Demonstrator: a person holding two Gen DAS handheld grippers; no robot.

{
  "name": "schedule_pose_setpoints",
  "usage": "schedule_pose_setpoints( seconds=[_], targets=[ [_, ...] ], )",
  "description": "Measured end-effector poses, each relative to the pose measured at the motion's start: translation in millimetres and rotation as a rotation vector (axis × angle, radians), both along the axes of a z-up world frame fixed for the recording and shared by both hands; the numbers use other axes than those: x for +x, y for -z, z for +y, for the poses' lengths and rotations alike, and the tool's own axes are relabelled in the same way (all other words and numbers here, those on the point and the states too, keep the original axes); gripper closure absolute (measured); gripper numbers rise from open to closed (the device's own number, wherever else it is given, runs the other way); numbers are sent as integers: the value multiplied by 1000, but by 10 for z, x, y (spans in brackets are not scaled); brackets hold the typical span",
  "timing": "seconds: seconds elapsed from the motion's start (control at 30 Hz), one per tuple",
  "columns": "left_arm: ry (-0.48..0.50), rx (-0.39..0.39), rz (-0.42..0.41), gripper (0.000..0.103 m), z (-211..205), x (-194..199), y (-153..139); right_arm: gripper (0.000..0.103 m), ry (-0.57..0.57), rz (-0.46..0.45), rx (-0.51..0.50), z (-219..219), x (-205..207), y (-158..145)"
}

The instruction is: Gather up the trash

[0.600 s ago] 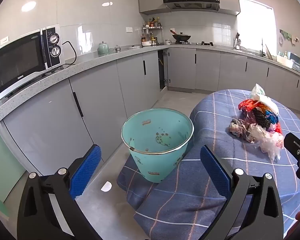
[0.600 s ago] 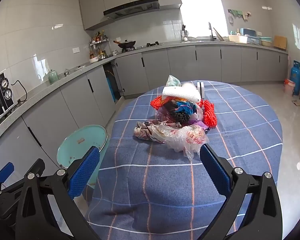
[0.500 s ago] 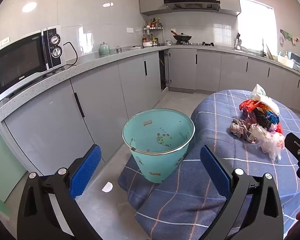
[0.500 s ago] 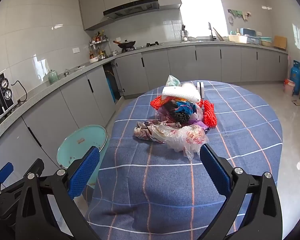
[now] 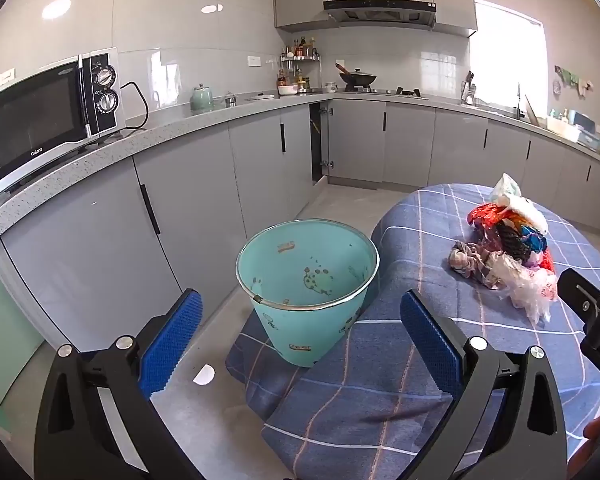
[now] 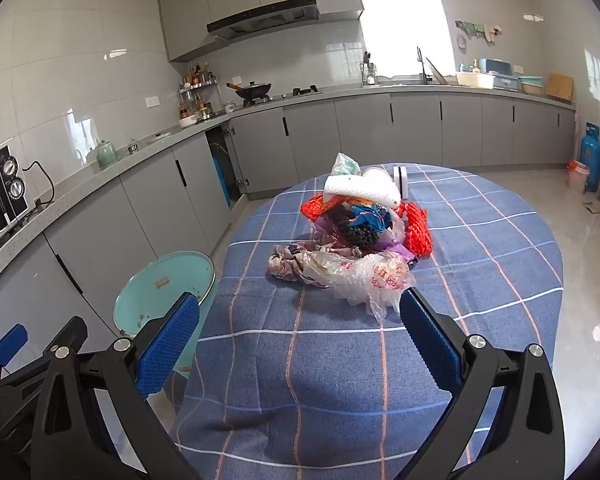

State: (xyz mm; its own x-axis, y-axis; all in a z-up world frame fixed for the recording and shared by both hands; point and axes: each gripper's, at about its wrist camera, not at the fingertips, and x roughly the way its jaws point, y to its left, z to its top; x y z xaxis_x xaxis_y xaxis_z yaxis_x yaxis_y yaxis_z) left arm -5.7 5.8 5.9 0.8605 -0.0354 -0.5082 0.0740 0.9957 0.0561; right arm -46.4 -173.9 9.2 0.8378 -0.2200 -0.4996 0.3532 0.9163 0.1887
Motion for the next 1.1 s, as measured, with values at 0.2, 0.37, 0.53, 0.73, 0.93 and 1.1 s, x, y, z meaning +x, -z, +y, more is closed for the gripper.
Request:
schedule_pose_setpoints(
  seconds=[0.2,0.37,0.53,0.73,0.93,1.1],
  targets=[
    [6,4,-2,6,-10,-8,-13,4,0,-1,1,-3,2,0],
    [6,3,-1,6,-22,-4,-12,4,0,-1,0,-5,-3,-10],
    [6,0,-2,6,-23,-4,-12,4,0,-1,2,-8,-17,-22],
    [6,-2,-4,6,-13,-6,-19,4,0,1,1,-12,7,-27],
    [8,-2,-4,6,-10,-5,-21,4,1,0,0,-12,7,-24],
    [5,-4,-4,6,-11,-4,-24,4,0,1,1,-10,10,-31]
  ],
)
